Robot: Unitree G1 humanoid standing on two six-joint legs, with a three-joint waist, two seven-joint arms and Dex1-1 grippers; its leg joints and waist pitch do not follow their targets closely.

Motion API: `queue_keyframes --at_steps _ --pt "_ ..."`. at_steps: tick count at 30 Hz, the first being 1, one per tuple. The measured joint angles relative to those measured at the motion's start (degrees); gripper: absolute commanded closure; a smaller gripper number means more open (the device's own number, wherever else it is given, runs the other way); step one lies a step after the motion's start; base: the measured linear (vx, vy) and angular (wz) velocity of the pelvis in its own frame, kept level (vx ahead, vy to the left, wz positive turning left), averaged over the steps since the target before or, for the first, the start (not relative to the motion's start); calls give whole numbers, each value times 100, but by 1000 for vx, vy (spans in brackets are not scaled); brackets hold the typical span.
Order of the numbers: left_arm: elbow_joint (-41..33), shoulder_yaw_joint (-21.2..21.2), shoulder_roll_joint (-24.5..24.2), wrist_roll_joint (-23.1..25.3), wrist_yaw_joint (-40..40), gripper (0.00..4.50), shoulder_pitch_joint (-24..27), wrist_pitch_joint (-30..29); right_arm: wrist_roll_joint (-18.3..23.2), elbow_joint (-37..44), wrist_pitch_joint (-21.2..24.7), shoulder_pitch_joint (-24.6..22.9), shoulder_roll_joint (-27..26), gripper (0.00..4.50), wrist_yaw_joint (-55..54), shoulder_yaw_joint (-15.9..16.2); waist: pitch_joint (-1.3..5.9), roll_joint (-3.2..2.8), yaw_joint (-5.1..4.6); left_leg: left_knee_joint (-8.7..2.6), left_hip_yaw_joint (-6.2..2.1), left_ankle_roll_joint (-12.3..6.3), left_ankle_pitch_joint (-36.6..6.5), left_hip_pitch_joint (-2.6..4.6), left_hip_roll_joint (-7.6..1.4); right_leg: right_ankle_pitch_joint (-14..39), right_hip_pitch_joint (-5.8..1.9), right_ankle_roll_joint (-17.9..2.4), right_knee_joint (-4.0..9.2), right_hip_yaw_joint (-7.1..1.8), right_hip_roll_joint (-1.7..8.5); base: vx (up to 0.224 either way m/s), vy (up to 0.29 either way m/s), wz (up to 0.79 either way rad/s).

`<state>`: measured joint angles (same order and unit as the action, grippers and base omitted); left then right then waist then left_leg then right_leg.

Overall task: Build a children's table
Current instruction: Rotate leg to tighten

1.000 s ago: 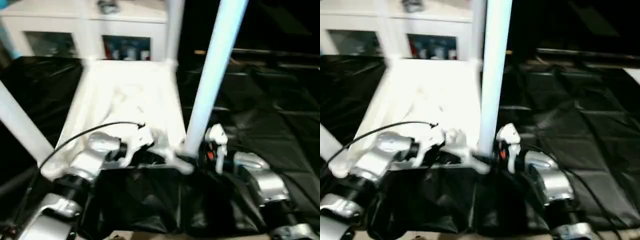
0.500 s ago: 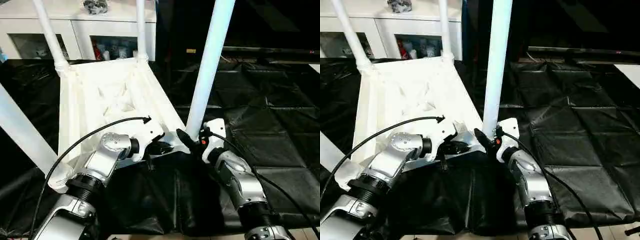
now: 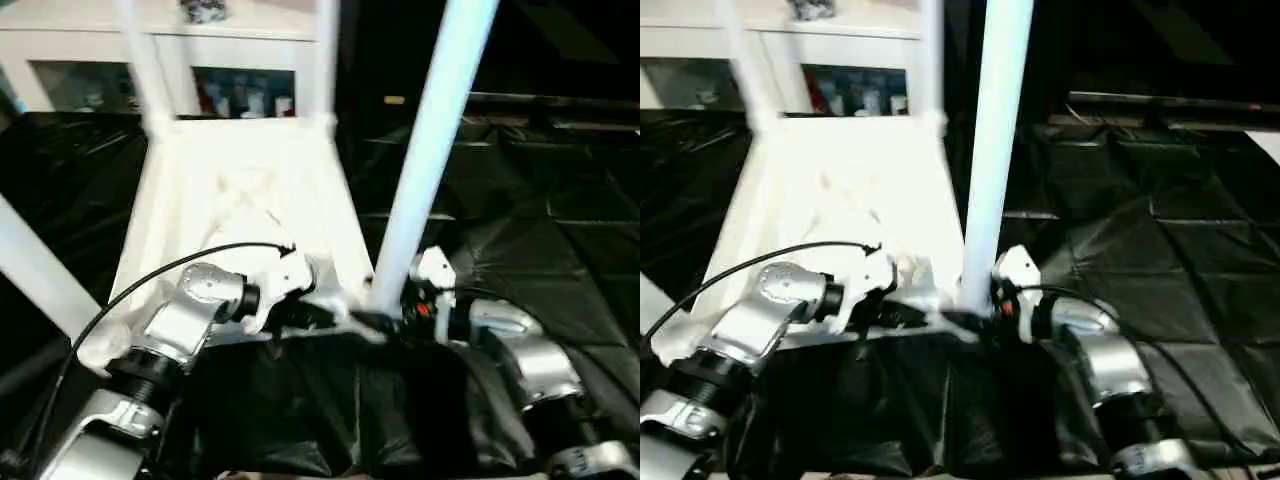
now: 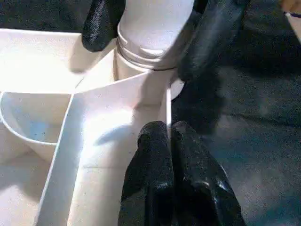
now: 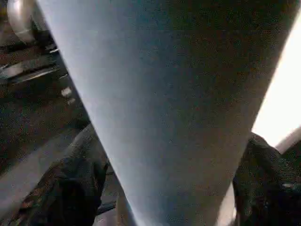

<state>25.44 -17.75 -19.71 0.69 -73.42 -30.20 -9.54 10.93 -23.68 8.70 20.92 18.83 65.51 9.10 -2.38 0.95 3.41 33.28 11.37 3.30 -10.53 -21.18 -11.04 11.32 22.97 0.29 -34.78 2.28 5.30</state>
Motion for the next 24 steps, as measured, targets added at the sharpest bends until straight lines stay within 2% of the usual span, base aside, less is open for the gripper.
queue_keyframes --at_steps 5,7,10,12,16,20,22,24 --pt "5 -63 -123 -84 -315 450 0 63 11 99 137 70 238 93 527 173 0 0 37 16 1 0 0 -2 -3 0 -1 0 -10 -1 1 0 0 0" --pt "5 -74 -145 -99 -376 450 0 63 48 107 189 71 248 127 591 198 0 0 39 16 1 0 0 -2 -3 0 -1 0 -11 0 1 0 0 0" --pt "5 -85 -159 -107 -467 450 0 64 57 107 222 71 261 132 621 210 -1 1 53 18 1 0 0 -3 -4 0 -1 0 -11 0 1 0 0 0" --pt "5 -86 -170 -107 -485 450 0 70 67 107 233 71 242 164 624 219 -1 1 54 19 1 0 0 -3 -4 0 -1 0 -13 0 1 0 0 0" --pt "5 -89 -166 -108 -482 450 4 77 68 168 258 18 207 180 607 214 -1 1 63 19 1 0 0 -3 -4 0 -1 0 -13 0 1 0 0 0" --pt "40 -42 -87 -98 -264 450 18 33 65 276 252 -174 14 189 221 27 0 -1 92 19 1 1 0 8 -4 -1 -8 -2 -16 -1 1 0 0 0" --pt "81 11 -41 -85 -73 450 18 -22 56 228 232 -188 -109 190 -115 -44 0 -1 51 19 1 2 -1 14 -3 -7 -11 -11 -17 -3 1 0 0 0" --pt "164 116 119 6 350 450 17 -90 -38 -22 86 -152 -469 190 -884 -242 1 0 -13 17 -1 3 -1 25 -3 -9 -19 -14 -16 -2 0 0 0 0"
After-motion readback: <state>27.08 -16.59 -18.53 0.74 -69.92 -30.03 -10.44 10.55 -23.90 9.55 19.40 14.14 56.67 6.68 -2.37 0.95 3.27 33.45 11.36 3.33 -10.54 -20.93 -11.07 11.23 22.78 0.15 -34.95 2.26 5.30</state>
